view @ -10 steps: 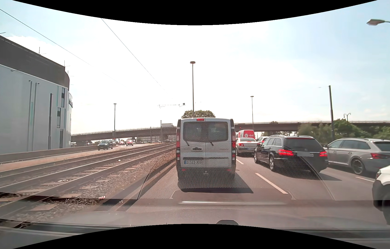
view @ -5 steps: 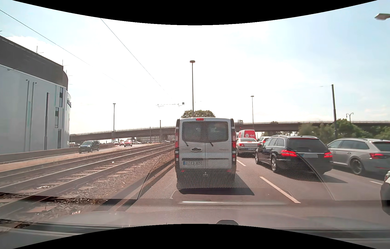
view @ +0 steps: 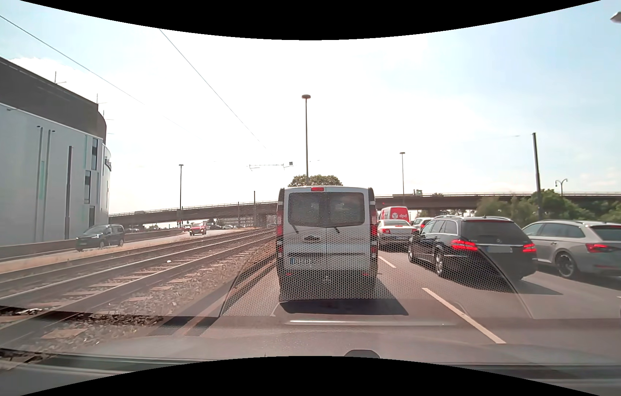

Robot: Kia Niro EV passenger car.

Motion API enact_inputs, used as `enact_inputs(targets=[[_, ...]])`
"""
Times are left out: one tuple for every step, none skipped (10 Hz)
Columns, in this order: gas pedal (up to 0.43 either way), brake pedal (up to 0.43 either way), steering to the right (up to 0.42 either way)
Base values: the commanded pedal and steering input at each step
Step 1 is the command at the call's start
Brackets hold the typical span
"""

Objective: Follow the waypoints while adhering to traffic rules and regulations

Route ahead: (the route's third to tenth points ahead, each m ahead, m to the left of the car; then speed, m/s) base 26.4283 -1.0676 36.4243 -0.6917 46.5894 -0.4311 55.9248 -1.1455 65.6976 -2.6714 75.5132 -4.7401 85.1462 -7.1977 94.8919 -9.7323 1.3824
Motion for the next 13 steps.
enact_inputs(targets=[[0.000, 0.000, -0.011], [0.000, 0.000, -0.012], [0.000, 0.000, -0.012], [0.000, 0.000, -0.013], [0.000, 0.000, -0.016], [0.000, 0.000, -0.019], [0.000, 0.000, -0.021], [0.000, 0.000, -0.021], [0.000, 0.000, -0.020], [0.000, 0.000, -0.019], [0.000, 0.000, -0.019], [0.000, 0.000, -0.018], [0.000, 0.000, -0.019]])
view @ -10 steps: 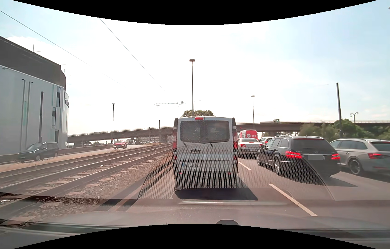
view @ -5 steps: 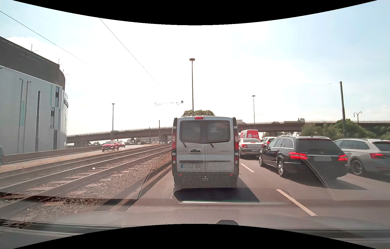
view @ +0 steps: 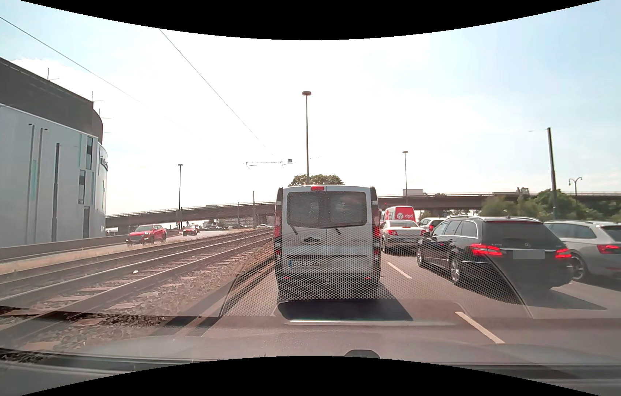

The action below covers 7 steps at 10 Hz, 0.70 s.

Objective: Follow the waypoints while adhering to traffic rules and regulations

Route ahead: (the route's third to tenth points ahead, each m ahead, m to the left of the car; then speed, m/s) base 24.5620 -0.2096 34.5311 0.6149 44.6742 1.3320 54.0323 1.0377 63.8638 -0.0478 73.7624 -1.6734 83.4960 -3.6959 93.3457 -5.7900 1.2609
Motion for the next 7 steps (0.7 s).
enact_inputs(targets=[[0.000, 0.000, -0.018], [0.000, 0.000, -0.018], [0.000, 0.000, -0.021], [0.000, 0.000, -0.023], [0.000, 0.000, -0.026], [0.000, 0.000, -0.029], [0.000, 0.000, -0.030]])
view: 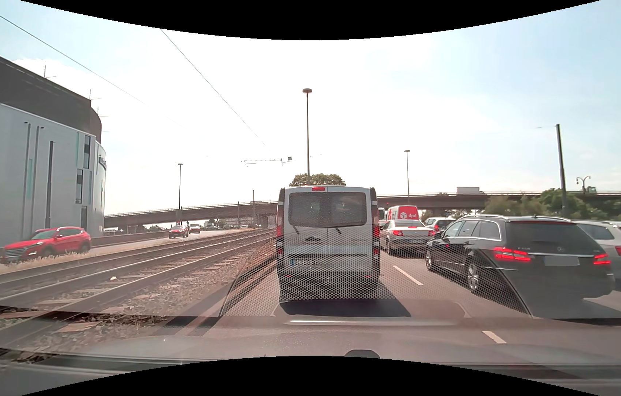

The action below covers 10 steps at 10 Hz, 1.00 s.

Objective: Follow the waypoints while adhering to traffic rules and regulations

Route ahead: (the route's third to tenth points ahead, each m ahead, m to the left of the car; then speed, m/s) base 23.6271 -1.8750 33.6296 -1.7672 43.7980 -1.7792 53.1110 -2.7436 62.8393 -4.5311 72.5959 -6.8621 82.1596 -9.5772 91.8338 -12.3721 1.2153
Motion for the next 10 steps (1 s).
enact_inputs(targets=[[0.000, 0.000, -0.030], [0.000, 0.000, -0.029], [0.000, 0.000, -0.028], [0.000, 0.000, -0.026], [0.000, 0.000, -0.023], [0.000, 0.000, -0.020], [0.000, 0.000, -0.020], [0.000, 0.000, -0.019], [0.000, 0.000, -0.016], [0.000, 0.000, -0.013]])
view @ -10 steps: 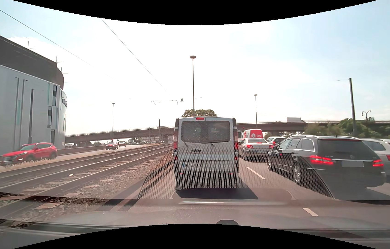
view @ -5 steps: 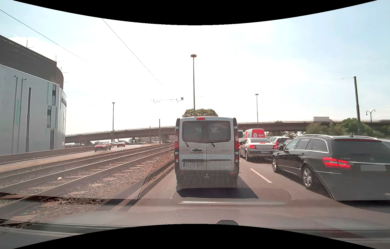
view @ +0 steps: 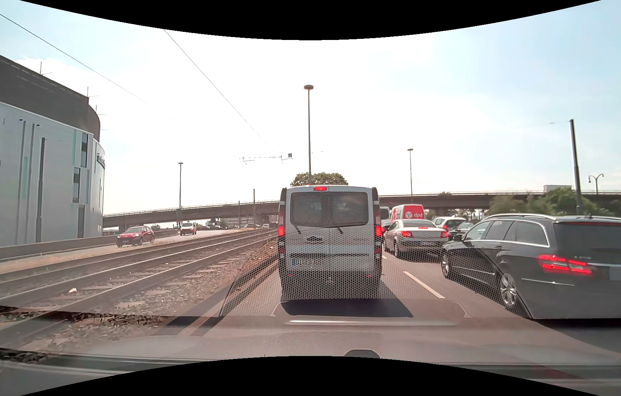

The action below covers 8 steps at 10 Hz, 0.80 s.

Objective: Follow the waypoints while adhering to traffic rules and regulations

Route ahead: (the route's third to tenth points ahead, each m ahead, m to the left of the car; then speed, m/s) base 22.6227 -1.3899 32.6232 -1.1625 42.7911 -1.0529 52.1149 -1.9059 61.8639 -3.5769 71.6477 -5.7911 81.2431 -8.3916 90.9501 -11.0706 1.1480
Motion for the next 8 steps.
enact_inputs(targets=[[0.000, 0.000, -0.010], [0.000, 0.000, -0.008], [0.000, 0.000, -0.007], [0.000, 0.000, -0.005], [0.000, 0.000, -0.005], [0.000, 0.000, -0.005], [0.000, 0.000, -0.002], [0.000, 0.000, -0.002]])
